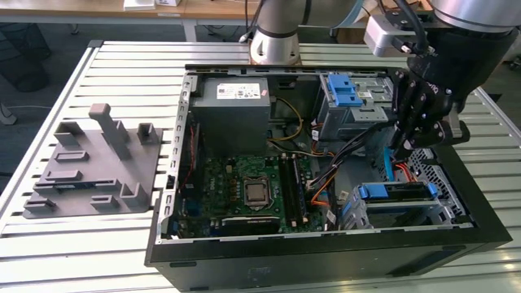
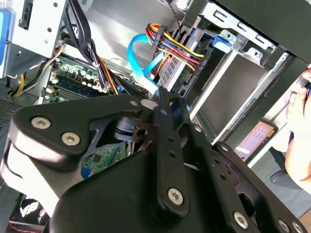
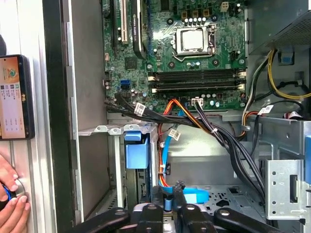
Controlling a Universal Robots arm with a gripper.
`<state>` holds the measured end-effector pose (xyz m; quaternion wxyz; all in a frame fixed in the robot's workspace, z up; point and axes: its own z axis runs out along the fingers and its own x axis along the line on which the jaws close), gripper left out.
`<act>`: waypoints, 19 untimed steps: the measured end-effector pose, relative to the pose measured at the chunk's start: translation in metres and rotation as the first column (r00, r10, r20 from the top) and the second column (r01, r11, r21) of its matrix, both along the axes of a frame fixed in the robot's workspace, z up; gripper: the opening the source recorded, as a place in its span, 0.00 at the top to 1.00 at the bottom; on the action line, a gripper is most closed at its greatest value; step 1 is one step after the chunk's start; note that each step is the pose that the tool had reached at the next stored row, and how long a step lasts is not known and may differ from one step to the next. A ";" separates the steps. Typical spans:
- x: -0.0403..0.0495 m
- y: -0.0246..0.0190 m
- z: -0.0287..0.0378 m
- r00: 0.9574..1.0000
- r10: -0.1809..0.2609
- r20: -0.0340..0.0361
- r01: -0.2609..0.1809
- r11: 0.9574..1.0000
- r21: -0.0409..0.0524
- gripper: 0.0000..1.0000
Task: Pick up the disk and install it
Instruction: 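Insert the second disk wire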
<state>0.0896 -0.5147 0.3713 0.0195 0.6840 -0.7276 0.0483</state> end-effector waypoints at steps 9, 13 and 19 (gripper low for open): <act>0.0036 -0.0027 -0.0013 1.000 -0.002 -0.002 0.002 1.000 0.021 0.84; 0.0037 -0.0086 -0.0036 1.000 -0.002 -0.006 0.003 0.999 0.033 0.84; 0.0037 -0.0247 -0.0066 1.000 -0.005 -0.009 0.005 0.999 0.033 0.84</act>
